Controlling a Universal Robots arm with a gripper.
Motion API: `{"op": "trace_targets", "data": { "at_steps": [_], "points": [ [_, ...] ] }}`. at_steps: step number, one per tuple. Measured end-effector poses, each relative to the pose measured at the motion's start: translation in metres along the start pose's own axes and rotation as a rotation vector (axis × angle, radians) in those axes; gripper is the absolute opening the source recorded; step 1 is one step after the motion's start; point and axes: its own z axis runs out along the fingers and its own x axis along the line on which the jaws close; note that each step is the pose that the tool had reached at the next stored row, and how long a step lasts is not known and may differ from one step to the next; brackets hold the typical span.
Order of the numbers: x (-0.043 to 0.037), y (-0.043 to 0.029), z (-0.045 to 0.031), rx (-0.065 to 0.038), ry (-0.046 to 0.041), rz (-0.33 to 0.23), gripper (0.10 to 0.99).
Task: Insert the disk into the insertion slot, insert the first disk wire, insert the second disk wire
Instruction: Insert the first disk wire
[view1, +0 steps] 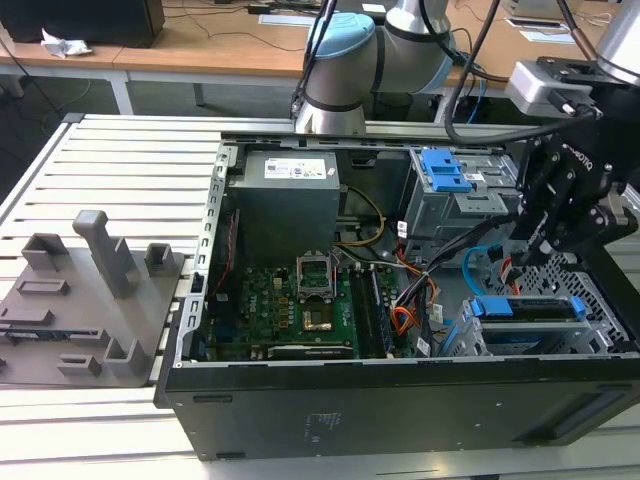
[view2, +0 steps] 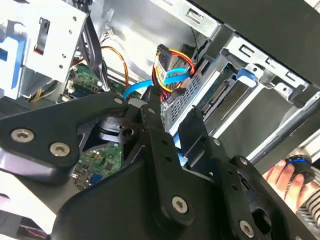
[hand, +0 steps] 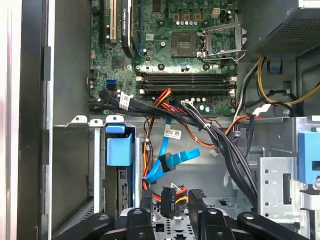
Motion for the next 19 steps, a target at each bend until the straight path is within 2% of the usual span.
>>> {"op": "trace_targets", "data": {
  "at_steps": [2, 5, 9, 10, 11, 12, 13, 17, 19],
  "points": [
    [-0.0001, -0.0001, 0.0026, -0.002, -0.0003, 0.049, 0.42],
    [-0.0004, -0.0003, 0.0095, -0.002, -0.0006, 0.053, 0.42],
    [-0.0003, -0.0003, 0.0095, -0.002, 0.0001, 0.053, 0.408],
    [-0.0003, -0.0003, 0.0095, -0.002, 0.0002, 0.053, 0.278],
    [-0.0003, -0.0003, 0.0095, -0.002, 0.0004, 0.053, 0.22],
    [-0.0003, -0.0003, 0.0095, -0.002, 0.0005, 0.053, 0.22],
    [-0.0003, -0.0003, 0.0095, -0.002, 0.0005, 0.053, 0.169],
    [-0.0003, -0.0003, 0.0095, -0.002, 0.0013, 0.053, 0.169],
    [-0.0005, -0.0053, 0.0093, -0.002, 0.0013, 0.053, 0.169]
  ]
}}
